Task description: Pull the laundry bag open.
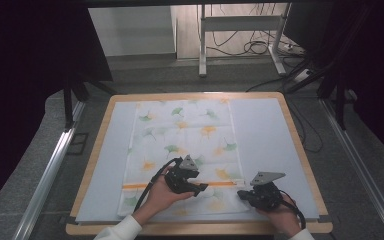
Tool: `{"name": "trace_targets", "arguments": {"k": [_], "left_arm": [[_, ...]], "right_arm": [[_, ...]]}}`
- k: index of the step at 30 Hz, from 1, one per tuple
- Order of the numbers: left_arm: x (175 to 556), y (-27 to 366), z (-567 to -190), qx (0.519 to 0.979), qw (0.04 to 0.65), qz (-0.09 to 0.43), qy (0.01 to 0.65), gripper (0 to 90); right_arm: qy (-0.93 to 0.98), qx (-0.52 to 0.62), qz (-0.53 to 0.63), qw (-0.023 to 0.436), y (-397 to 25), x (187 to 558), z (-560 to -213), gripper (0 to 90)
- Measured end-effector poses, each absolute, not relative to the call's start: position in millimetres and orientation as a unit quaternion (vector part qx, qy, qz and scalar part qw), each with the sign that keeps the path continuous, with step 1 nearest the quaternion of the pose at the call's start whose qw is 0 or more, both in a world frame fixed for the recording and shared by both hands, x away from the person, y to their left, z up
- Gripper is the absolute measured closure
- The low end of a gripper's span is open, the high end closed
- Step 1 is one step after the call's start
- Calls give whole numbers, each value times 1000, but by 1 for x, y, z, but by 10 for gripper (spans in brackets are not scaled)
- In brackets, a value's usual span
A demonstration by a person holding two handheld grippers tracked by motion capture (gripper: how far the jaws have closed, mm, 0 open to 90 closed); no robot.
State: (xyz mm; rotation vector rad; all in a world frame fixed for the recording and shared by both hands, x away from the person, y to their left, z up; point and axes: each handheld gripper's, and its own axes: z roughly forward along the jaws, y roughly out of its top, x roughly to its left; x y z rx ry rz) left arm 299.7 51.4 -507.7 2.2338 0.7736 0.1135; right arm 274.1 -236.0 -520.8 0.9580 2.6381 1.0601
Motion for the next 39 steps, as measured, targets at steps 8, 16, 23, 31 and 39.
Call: {"name": "trace_targets", "arguments": {"k": [8, 16, 23, 31, 39], "left_arm": [[303, 44, -507, 873, 381, 35, 302, 420], [308, 37, -506, 874, 378, 29, 303, 422], [316, 30, -503, 876, 379, 23, 298, 419], [326, 13, -505, 881, 385, -16, 274, 435], [339, -9, -504, 898, 367, -33, 241, 467]], "right_arm": [[874, 324, 352, 84, -236, 277, -521, 889], [872, 328, 350, 94, -239, 280, -521, 889], [871, 330, 351, 91, -240, 280, -521, 889], [872, 326, 352, 94, -240, 279, -521, 889], [873, 324, 352, 93, -241, 279, -521, 889]]}}
